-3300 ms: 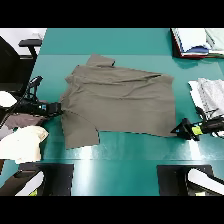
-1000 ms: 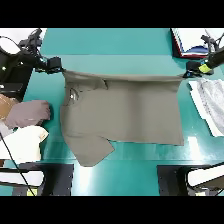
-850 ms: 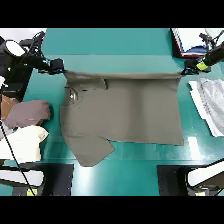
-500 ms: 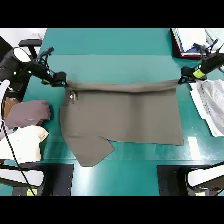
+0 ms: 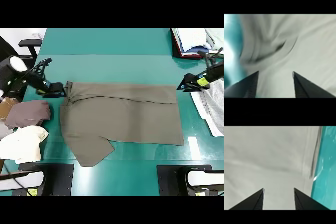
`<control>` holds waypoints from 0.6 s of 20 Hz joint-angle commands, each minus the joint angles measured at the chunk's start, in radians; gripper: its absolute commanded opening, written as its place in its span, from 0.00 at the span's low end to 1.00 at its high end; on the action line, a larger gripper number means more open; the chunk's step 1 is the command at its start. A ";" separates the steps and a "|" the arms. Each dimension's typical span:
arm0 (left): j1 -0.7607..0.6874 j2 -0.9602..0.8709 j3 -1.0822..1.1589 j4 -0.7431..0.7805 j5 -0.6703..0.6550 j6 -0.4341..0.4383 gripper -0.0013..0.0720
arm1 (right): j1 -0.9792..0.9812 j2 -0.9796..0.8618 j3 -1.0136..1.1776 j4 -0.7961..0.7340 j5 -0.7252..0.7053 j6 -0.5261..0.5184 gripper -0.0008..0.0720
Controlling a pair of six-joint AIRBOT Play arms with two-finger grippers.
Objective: Fold the shirts.
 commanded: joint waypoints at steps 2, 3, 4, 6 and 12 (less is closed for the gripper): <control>-0.002 0.283 -0.314 0.078 -0.034 -0.073 0.69 | -0.010 0.196 -0.147 0.013 -0.009 -0.010 0.60; -0.002 0.342 -0.398 0.061 -0.034 -0.074 0.69 | -0.010 0.240 -0.196 0.012 -0.037 -0.010 0.60; -0.002 0.396 -0.481 0.055 -0.034 -0.092 0.69 | -0.010 0.277 -0.240 0.013 -0.066 -0.010 0.60; -0.002 0.463 -0.609 0.016 -0.032 -0.109 0.69 | -0.010 0.327 -0.307 0.013 -0.109 -0.010 0.60; -0.002 0.489 -0.811 -0.205 0.067 -0.068 0.69 | -0.010 0.372 -0.382 0.017 -0.141 -0.010 0.60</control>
